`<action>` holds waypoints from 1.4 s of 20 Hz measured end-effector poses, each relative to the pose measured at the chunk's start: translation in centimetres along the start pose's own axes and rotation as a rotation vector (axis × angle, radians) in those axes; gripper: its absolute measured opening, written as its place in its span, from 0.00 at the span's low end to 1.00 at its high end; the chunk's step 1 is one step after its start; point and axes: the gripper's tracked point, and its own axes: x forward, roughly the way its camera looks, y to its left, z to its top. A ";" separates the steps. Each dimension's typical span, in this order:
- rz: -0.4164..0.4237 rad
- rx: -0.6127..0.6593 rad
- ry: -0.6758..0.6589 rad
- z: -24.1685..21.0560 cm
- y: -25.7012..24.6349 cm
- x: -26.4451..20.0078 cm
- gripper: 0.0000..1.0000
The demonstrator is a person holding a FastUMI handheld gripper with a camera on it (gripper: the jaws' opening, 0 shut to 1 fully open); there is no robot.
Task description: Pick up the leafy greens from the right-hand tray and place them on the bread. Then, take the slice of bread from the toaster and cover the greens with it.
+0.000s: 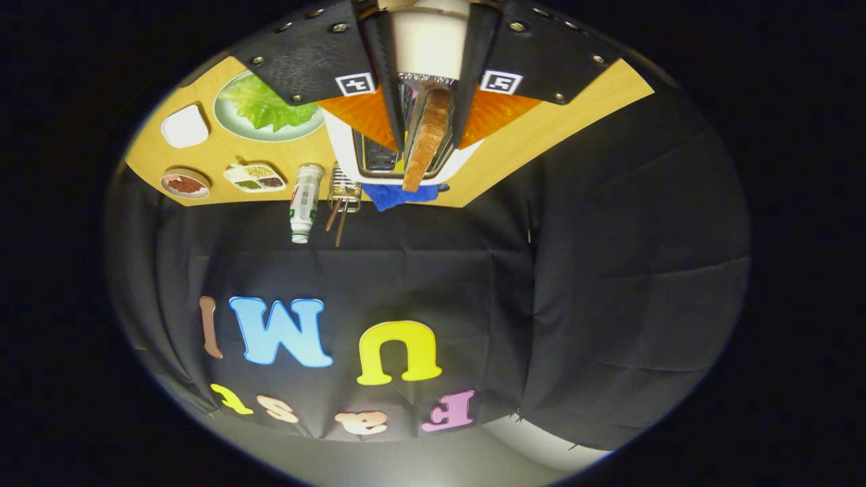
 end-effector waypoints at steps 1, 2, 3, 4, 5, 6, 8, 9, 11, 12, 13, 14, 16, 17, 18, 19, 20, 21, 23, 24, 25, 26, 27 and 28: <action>0.004 0.030 0.017 -0.5 0.3 0.2 0.38; -0.009 0.033 0.001 -0.1 0.0 0.5 0.35; -0.001 0.032 -0.008 -0.2 0.1 0.9 0.33; 0.018 0.037 -0.004 -0.3 0.8 1.0 0.33; 0.012 0.021 -0.012 0.0 0.7 0.9 0.11; 0.007 0.004 -0.012 -0.2 0.6 0.8 0.11; -0.002 -0.014 -0.019 -0.1 0.8 0.8 0.11; -0.005 -0.012 -0.026 0.0 0.6 0.7 0.11; 0.005 -0.005 -0.032 0.1 0.9 0.9 0.11; 0.014 0.001 -0.028 0.0 1.1 1.0 0.11; 0.017 0.001 -0.026 0.2 1.2 1.0 0.11; 0.019 0.005 -0.033 0.7 1.0 1.0 0.11; 0.024 0.004 -0.049 1.5 0.9 0.7 0.11; 0.031 -0.001 -0.055 1.9 0.9 0.7 0.11; 0.037 -0.012 -0.070 2.3 0.9 0.7 0.11; 0.036 -0.016 -0.070 2.8 0.9 0.9 0.11; 0.044 -0.011 -0.075 3.0 0.7 0.7 0.04; 0.048 0.001 -0.074 3.1 0.5 0.6 0.04; 0.057 0.014 -0.086 4.1 0.3 0.1 0.04; 0.062 0.013 -0.094 4.7 0.3 -0.1 0.04; 0.067 0.013 -0.106 5.4 0.2 -0.3 0.04; 0.068 0.016 -0.120 6.0 0.0 -0.7 0.04; 0.069 0.017 -0.136 6.8 -0.3 -1.1 0.04; 0.072 0.017 -0.152 7.5 -0.6 -1.6 0.04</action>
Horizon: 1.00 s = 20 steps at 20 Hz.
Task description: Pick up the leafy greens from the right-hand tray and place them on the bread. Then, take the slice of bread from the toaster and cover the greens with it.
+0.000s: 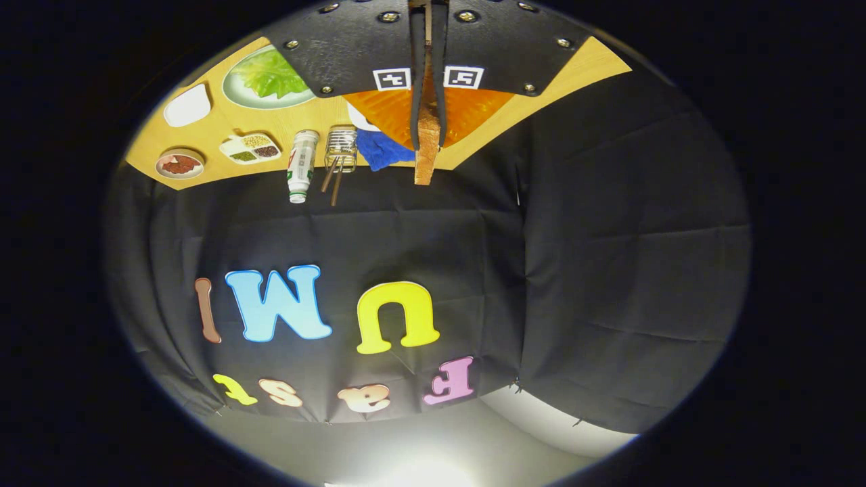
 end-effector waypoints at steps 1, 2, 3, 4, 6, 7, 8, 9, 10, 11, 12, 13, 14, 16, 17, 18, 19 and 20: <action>-0.002 0.002 -0.014 0.7 -0.4 -0.4 0.04; -0.011 -0.005 -0.028 1.3 -1.0 -0.8 0.04; -0.019 -0.010 -0.044 2.1 -1.7 -1.2 0.04; -0.026 -0.011 -0.055 2.6 -2.2 -1.6 0.04; -0.033 -0.018 -0.070 3.4 -3.1 -2.1 0.04; -0.037 -0.018 -0.076 3.8 -3.6 -2.5 0.04; -0.041 -0.020 -0.084 4.0 -4.2 -2.7 0.03; -0.048 -0.031 -0.084 4.2 -4.7 -3.0 0.04; -0.052 -0.040 -0.081 4.1 -5.3 -3.4 0.04; -0.053 -0.044 -0.075 4.0 -5.8 -3.6 0.04; -0.056 -0.051 -0.070 3.8 -6.4 -3.8 0.04; -0.066 -0.056 -0.068 3.8 -7.2 -4.0 0.04; -0.077 -0.063 -0.065 3.7 -8.0 -4.2 0.04; -0.096 -0.062 -0.063 3.4 -9.5 -4.4 0.04; -0.108 -0.070 -0.062 3.3 -10.3 -4.5 0.04; -0.116 -0.083 -0.060 3.2 -11.2 -4.7 0.03; -0.126 -0.086 -0.055 3.0 -12.0 -4.7 0.04; -0.126 -0.081 -0.049 2.5 -12.6 -4.8 0.04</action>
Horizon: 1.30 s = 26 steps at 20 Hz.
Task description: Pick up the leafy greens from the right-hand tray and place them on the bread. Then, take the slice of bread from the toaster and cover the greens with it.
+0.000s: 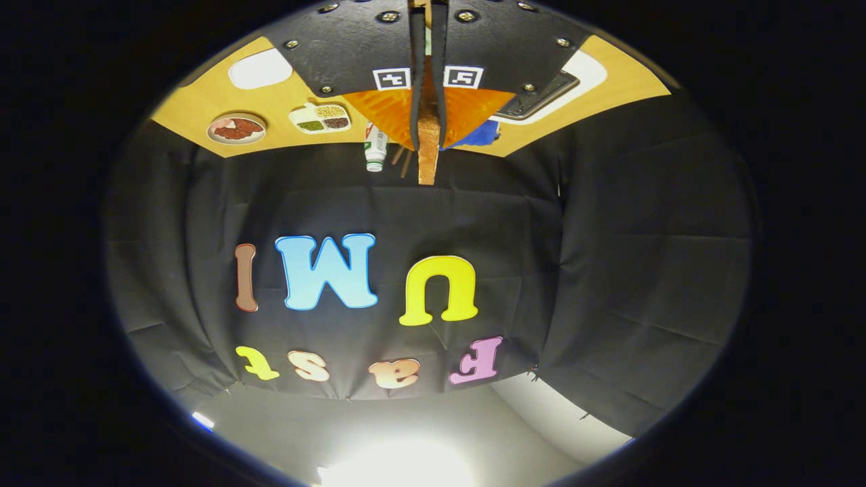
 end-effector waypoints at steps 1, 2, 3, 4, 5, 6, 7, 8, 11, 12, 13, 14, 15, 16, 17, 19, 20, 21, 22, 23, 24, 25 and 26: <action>-0.004 0.005 0.007 -0.3 -0.6 0.1 0.04; -0.014 0.005 0.011 -0.6 -1.4 0.3 0.04; -0.028 -0.001 0.014 -0.6 -2.2 0.3 0.04; -0.035 -0.003 0.018 -0.8 -2.8 0.4 0.04; -0.037 -0.004 0.025 -1.1 -3.1 0.4 0.04; -0.044 -0.004 0.034 -1.4 -3.7 0.6 0.04; -0.053 -0.002 0.041 -1.7 -4.3 0.6 0.04; -0.064 0.000 0.046 -2.0 -5.0 0.7 0.04; -0.074 0.016 0.064 -2.7 -6.2 0.9 0.04; -0.071 0.021 0.069 -3.0 -6.4 0.9 0.04; -0.068 0.026 0.076 -3.3 -6.6 0.9 0.04; -0.063 0.030 0.082 -3.6 -6.8 0.9 0.03; -0.062 0.037 0.094 -3.9 -7.1 1.0 0.04; -0.059 0.042 0.104 -4.4 -7.2 1.0 0.04; -0.058 0.044 0.114 -4.8 -7.4 1.1 0.03; -0.060 0.051 0.125 -5.3 -7.7 1.2 0.04; -0.046 0.069 0.128 -5.6 -7.6 1.4 0.04; -0.018 0.095 0.122 -5.7 -7.1 1.4 0.04; -0.009 0.113 0.129 -6.2 -7.1 1.5 0.04; -0.008 0.122 0.139 -6.7 -7.4 1.6 0.04; -0.021 0.117 0.146 -7.0 -7.8 1.8 0.04; -0.022 0.115 0.152 -7.2 -8.0 1.9 0.04; -0.025 0.116 0.160 -7.6 -8.0 2.1 0.04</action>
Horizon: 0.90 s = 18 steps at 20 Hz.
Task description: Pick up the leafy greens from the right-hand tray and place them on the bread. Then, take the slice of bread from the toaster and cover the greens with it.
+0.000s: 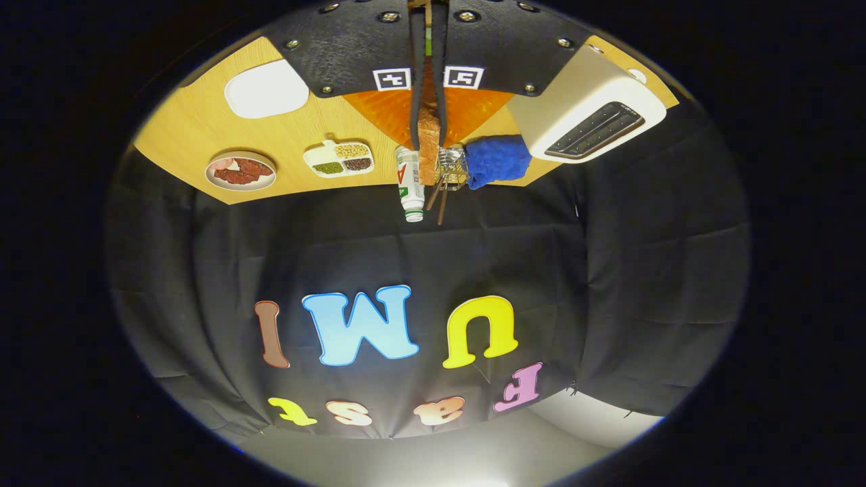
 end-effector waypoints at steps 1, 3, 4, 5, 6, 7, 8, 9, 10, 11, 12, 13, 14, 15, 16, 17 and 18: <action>0.000 0.002 0.004 -0.3 0.0 0.1 0.04; 0.000 0.006 0.015 -0.9 0.0 0.4 0.04; -0.001 0.005 0.019 -1.3 0.0 0.6 0.04; -0.002 0.007 0.025 -1.7 0.1 0.8 0.04; -0.001 0.011 0.030 -2.2 0.3 1.1 0.04; 0.004 0.017 0.035 -2.8 0.7 1.2 0.04; 0.012 0.028 0.046 -3.4 1.0 1.6 0.04; 0.019 0.042 0.058 -4.0 1.3 1.9 0.04; 0.028 0.055 0.073 -4.8 1.5 2.0 0.04; 0.035 0.082 0.075 -5.2 1.8 2.3 0.04; 0.039 0.104 0.070 -5.5 2.0 2.4 0.04; 0.039 0.113 0.062 -5.7 2.1 2.6 0.04; 0.040 0.111 0.062 -5.9 2.2 2.7 0.04; 0.048 0.114 0.060 -6.1 2.4 2.8 0.04; 0.061 0.123 0.067 -6.5 2.7 2.8 0.04; 0.070 0.138 0.074 -6.8 2.9 2.9 0.04; 0.076 0.151 0.084 -7.1 2.9 3.0 0.04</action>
